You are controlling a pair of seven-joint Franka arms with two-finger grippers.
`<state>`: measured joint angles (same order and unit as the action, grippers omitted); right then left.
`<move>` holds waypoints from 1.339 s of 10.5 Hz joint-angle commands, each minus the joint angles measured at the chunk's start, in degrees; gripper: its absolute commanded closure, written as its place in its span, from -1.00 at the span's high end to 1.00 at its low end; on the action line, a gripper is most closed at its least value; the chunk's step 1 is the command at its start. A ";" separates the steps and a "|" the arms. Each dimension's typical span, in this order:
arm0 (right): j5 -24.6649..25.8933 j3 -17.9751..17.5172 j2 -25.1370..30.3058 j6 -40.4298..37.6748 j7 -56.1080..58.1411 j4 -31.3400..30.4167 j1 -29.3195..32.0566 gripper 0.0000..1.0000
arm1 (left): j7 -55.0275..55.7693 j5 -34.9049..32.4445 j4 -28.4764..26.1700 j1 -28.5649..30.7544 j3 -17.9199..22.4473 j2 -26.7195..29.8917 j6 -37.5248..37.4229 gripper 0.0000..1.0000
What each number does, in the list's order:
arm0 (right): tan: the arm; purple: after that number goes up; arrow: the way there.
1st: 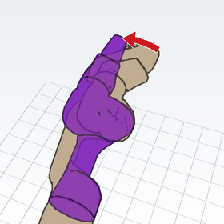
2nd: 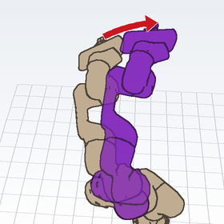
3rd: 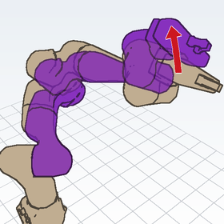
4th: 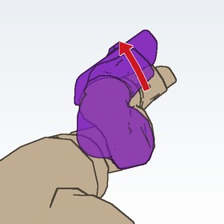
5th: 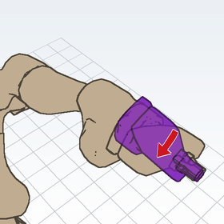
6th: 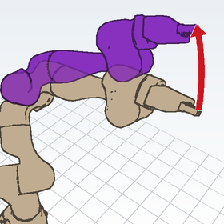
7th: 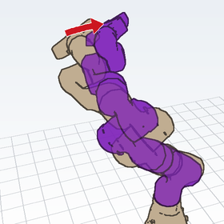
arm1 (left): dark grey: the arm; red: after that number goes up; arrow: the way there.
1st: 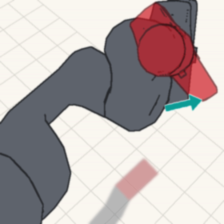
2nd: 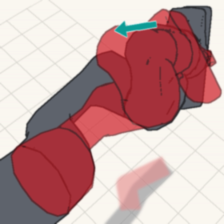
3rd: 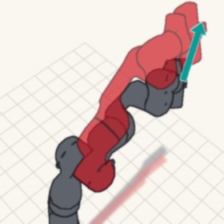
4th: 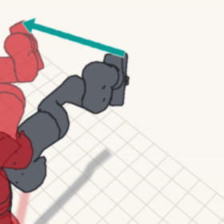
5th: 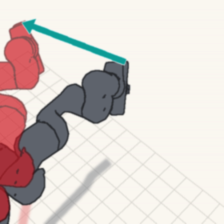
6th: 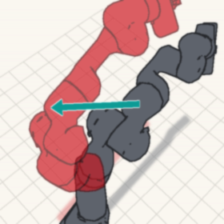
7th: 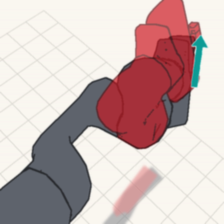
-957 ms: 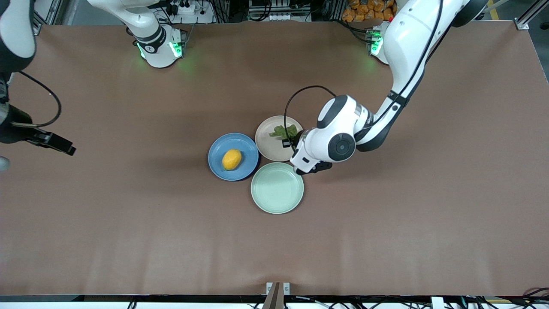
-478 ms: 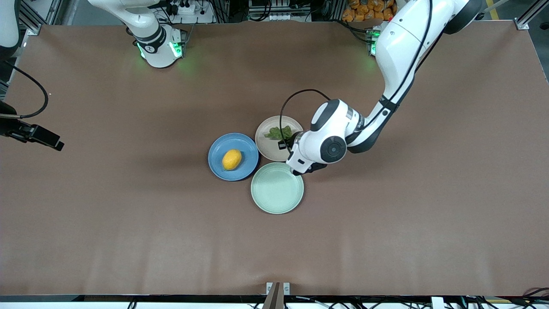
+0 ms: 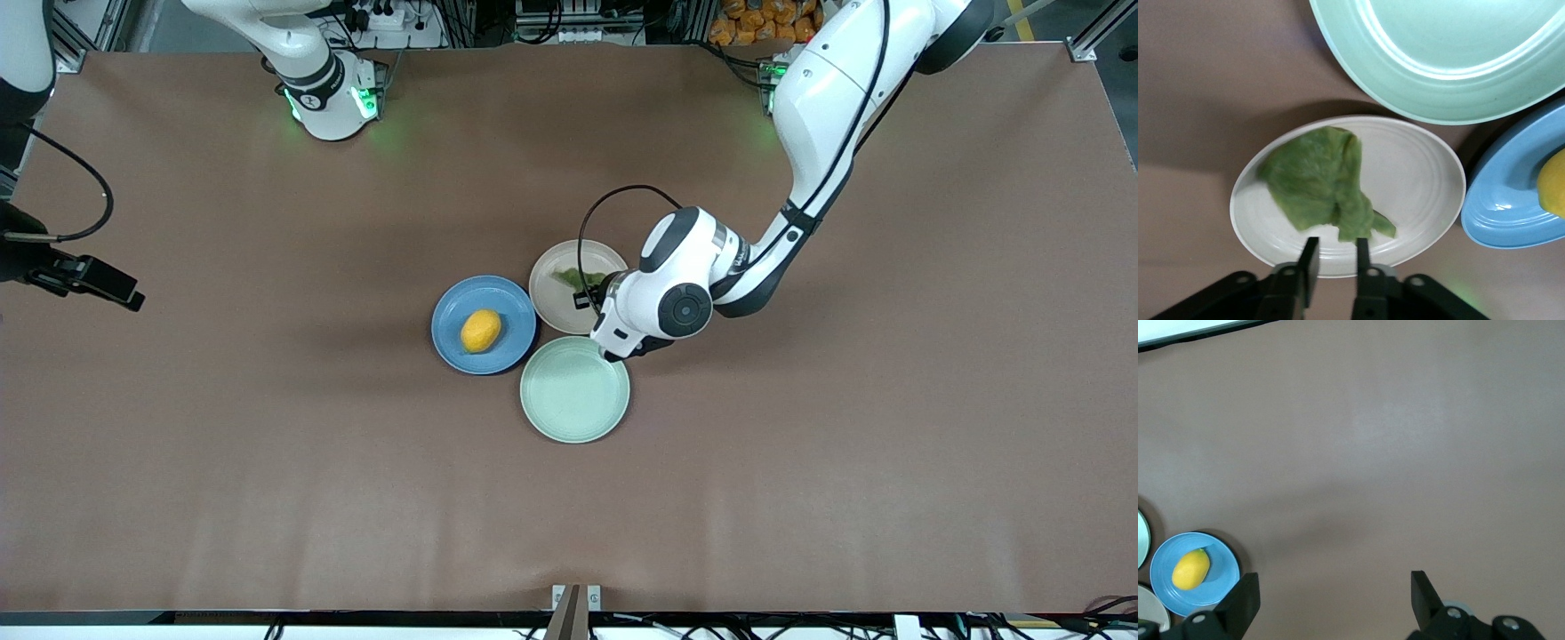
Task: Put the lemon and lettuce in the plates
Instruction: 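Open the left gripper to release the lettuce and lift away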
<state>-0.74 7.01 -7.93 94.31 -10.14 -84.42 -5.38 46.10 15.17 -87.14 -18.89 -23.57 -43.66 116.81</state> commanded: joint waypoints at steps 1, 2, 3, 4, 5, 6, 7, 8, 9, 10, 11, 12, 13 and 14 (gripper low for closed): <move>0.04 -0.15 0.64 0.70 0.47 -1.88 -2.26 1.00 | 1.62 -0.92 -0.23 -0.18 0.81 0.86 0.53 1.00; 0.21 -0.07 1.59 1.13 0.47 -3.98 -2.45 1.00 | 1.01 -1.62 0.03 1.21 0.90 1.82 -0.08 1.00; 0.13 -0.06 3.78 2.88 0.47 -7.31 -2.36 1.00 | -0.12 -2.33 0.30 4.36 0.81 3.57 -0.96 1.00; 0.13 -0.15 7.46 7.07 0.47 -12.91 -2.36 1.00 | -2.40 -4.16 0.56 6.04 0.90 5.50 -3.14 1.00; 0.13 -0.15 9.41 8.51 0.47 -15.23 -2.53 1.00 | -4.51 -7.05 0.56 8.85 0.90 7.43 -4.38 1.00; 0.04 -0.50 9.43 8.52 0.56 -14.99 -2.36 1.00 | -6.88 -8.99 0.65 11.83 0.81 8.93 -6.22 1.00; 0.04 -1.37 9.17 8.43 0.47 -13.60 -1.84 1.00 | -11.34 -10.41 0.74 14.65 0.81 10.60 -7.98 1.00; 0.04 -1.64 8.81 8.26 0.56 -12.19 -1.40 1.00 | -14.60 -10.68 0.91 16.68 0.90 12.35 -8.87 1.00; -0.05 -1.82 7.85 8.34 0.74 -10.87 -0.52 1.00 | -15.85 -12.34 1.00 18.26 0.99 13.94 -9.57 1.00; -0.05 -1.82 6.28 8.26 2.39 -9.20 -0.51 1.00 | -16.74 -16.27 1.00 19.58 0.90 15.43 -9.93 1.00; -0.05 -1.82 4.00 7.39 3.10 -6.75 -0.51 1.00 | -17.53 -18.22 1.09 19.94 0.99 17.10 -10.37 1.00; -0.14 -1.82 1.98 6.25 3.20 -4.38 -0.51 1.00 | -19.36 -18.42 1.79 20.12 1.86 18.16 -12.64 1.00; -0.05 -1.82 1.09 6.06 3.29 -4.01 -0.51 1.00 | -23.12 -18.16 4.84 19.86 4.56 18.87 -16.31 1.00; -0.05 -1.74 0.21 6.06 3.72 -3.91 -0.17 1.00 | -26.29 -17.37 5.74 19.43 7.29 20.35 -19.48 1.00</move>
<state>-0.74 6.04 -4.95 101.88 -7.75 -91.37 -6.93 24.42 -1.97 -83.09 1.12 -19.91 -25.73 101.87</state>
